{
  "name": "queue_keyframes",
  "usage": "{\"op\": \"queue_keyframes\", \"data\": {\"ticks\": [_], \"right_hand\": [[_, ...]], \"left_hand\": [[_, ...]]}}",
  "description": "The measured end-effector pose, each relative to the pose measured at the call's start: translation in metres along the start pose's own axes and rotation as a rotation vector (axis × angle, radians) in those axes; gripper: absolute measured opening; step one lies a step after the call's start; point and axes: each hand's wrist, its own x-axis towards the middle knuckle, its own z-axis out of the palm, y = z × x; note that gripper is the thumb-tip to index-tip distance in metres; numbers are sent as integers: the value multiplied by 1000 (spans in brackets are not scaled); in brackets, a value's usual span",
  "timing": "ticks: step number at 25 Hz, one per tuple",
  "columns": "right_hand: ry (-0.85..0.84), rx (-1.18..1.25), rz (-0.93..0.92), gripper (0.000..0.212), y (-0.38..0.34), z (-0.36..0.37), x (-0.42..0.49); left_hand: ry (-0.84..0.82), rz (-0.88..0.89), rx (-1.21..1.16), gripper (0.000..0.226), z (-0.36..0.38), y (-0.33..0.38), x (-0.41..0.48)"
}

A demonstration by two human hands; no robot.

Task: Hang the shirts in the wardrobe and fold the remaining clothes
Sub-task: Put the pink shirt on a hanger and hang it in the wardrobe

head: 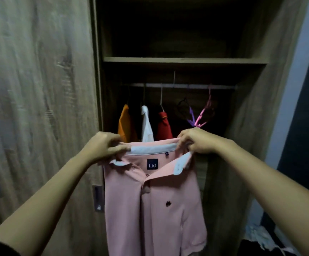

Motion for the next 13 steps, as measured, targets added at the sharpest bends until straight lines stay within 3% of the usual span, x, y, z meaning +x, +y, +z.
{"op": "queue_keyframes", "data": {"ticks": [2, 6, 11, 13], "right_hand": [[15, 15, 3, 54, 22, -6, -3], [8, 31, -13, 57, 46, -8, 3], [140, 221, -24, 61, 72, -16, 5], [121, 270, -33, 60, 80, -18, 5]], "left_hand": [[26, -1, -73, 71, 8, 3, 18], [107, -258, 155, 29, 29, 19, 51], [179, -305, -260, 12, 43, 38, 78], [170, -207, -281, 25, 45, 39, 85]]}}
